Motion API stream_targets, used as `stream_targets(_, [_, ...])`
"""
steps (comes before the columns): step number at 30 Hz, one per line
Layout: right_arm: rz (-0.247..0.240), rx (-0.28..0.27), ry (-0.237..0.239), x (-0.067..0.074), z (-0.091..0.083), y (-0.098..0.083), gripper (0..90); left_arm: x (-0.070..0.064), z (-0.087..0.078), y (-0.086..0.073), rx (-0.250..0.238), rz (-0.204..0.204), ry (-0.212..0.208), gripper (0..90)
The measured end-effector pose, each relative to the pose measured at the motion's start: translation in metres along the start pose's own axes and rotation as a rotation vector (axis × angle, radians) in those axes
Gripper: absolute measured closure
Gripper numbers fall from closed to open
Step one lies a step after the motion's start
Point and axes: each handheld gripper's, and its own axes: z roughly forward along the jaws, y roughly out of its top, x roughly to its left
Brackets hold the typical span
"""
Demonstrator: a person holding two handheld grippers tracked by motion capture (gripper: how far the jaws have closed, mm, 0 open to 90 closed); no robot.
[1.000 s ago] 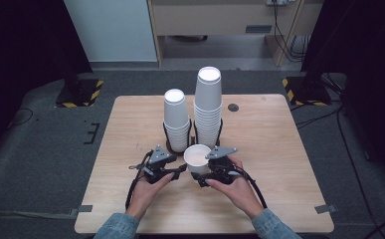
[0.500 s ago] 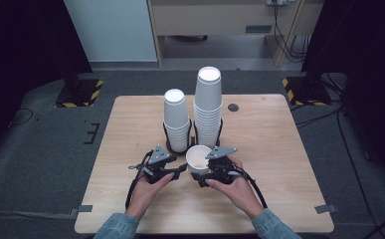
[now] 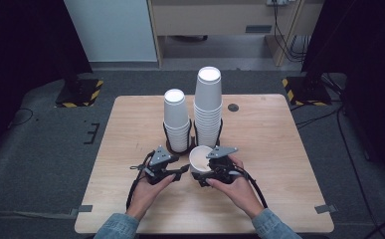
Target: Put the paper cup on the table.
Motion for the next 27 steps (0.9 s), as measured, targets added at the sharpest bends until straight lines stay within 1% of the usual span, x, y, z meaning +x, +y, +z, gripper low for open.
stream_targets(3, [0.002,0.001,0.0,-0.0006,0.0001,-0.0002,14.0,-0.0007,0.0003,0.0002,0.002,0.007,-0.005,41.3])
stream_targets(14, [0.005,-0.008,-0.008,-0.002,-0.001,-0.0001,14.3,-0.0022,0.0001,0.0008,-0.008,0.012,-0.018,41.3])
stream_targets(19, [0.007,-0.01,-0.012,-0.003,-0.0017,-0.0001,14.7,-0.0027,0.0003,0.001,-0.015,0.012,-0.03,41.0])
stream_targets(24, [0.008,-0.013,-0.016,-0.0031,-0.002,0.0001,14.7,-0.003,0.0012,0.0006,-0.002,0.019,-0.034,40.9])
stream_targets(27, [-0.001,-0.017,-0.024,-0.0029,-0.0021,0.0001,15.0,-0.0025,0.0016,0.0004,-0.002,0.016,-0.033,39.5])
